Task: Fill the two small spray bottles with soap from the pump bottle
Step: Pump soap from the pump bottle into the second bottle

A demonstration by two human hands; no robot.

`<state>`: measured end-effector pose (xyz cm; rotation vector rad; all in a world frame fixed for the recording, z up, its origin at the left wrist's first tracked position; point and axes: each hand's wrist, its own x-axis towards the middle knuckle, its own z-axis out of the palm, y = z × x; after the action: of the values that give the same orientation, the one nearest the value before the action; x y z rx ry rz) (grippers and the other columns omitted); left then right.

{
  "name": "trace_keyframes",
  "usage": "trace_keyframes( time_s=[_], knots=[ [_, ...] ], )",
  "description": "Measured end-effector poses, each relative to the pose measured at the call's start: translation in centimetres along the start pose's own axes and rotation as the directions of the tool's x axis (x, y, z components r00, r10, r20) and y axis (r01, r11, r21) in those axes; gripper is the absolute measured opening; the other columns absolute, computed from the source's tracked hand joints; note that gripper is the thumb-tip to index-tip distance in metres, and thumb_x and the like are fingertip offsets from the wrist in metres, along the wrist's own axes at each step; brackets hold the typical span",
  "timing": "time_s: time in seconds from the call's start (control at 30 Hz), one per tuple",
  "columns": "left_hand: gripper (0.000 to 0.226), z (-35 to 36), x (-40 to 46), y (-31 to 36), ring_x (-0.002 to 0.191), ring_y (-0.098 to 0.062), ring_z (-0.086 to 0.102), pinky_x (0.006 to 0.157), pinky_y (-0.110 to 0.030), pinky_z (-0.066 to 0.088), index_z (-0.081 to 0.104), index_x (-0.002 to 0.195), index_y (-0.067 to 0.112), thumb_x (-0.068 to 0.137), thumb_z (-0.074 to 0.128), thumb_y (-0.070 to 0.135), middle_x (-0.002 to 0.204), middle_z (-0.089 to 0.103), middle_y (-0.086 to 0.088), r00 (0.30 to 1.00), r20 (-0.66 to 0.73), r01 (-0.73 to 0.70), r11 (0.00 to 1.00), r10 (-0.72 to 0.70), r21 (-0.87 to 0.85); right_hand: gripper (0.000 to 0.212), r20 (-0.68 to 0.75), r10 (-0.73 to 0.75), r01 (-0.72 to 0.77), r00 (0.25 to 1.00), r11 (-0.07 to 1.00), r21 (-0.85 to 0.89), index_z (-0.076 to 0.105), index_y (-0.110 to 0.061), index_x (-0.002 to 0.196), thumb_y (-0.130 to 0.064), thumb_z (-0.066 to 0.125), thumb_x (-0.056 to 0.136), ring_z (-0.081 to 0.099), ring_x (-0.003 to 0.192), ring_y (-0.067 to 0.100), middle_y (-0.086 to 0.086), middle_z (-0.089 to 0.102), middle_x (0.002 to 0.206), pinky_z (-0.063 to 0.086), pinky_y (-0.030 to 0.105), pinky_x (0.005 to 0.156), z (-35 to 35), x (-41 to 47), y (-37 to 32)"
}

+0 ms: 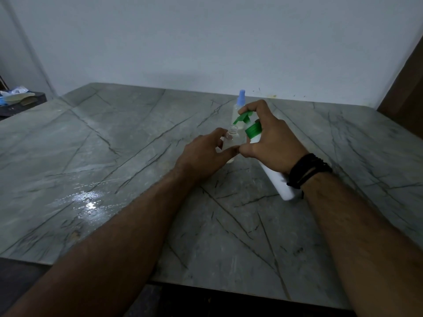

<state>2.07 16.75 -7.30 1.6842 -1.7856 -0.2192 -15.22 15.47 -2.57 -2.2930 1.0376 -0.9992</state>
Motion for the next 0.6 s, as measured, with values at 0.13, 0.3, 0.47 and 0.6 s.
trace_keyframes(
  time_s=[0.13,0.3,0.47,0.6],
  knots=[
    [0.057,0.00,-0.02,-0.01,0.097,-0.013,0.062,0.080,-0.029,0.049,0.047,0.135,0.028,0.088,0.057,0.059,0.122,0.065,-0.001,1.000,-0.003,-0.001,1.000,0.001,-0.001,0.066,0.006,-0.005,0.005,1.000,1.000,-0.002,0.041,-0.034,0.117,-0.012,0.081,0.069,0.063,0.069,0.007,-0.006,0.065,0.093,0.046,0.011,0.057,-0.05,0.10,-0.02],
    [0.059,0.04,-0.04,0.03,0.092,-0.009,0.057,0.078,-0.027,0.046,0.046,0.136,0.027,0.088,0.057,0.059,0.124,0.064,-0.001,1.000,0.004,0.006,1.000,-0.006,0.008,0.065,0.001,0.004,-0.004,1.000,1.000,0.005,0.040,-0.035,0.115,-0.012,0.080,0.070,0.063,0.072,0.009,-0.005,0.065,0.094,0.045,0.014,0.059,-0.16,0.07,0.03],
    [0.058,0.05,-0.10,0.05,0.099,-0.014,0.061,0.080,-0.028,0.047,0.047,0.136,0.027,0.088,0.057,0.059,0.123,0.065,-0.001,1.000,-0.007,0.001,1.000,-0.001,0.001,0.067,-0.002,-0.002,0.002,1.000,1.000,-0.007,0.042,-0.034,0.121,-0.015,0.080,0.070,0.064,0.071,0.013,-0.003,0.066,0.094,0.050,0.018,0.060,-0.04,0.01,0.17],
    [0.057,-0.01,-0.04,0.22,0.099,-0.013,0.061,0.080,-0.027,0.046,0.046,0.136,0.027,0.089,0.057,0.057,0.124,0.064,-0.002,1.000,0.007,0.005,1.000,-0.005,0.002,0.066,0.009,-0.001,0.001,1.000,1.000,-0.013,0.039,-0.036,0.116,-0.015,0.081,0.069,0.065,0.074,0.012,-0.002,0.066,0.096,0.050,0.019,0.062,-0.02,0.17,0.15]
  ],
)
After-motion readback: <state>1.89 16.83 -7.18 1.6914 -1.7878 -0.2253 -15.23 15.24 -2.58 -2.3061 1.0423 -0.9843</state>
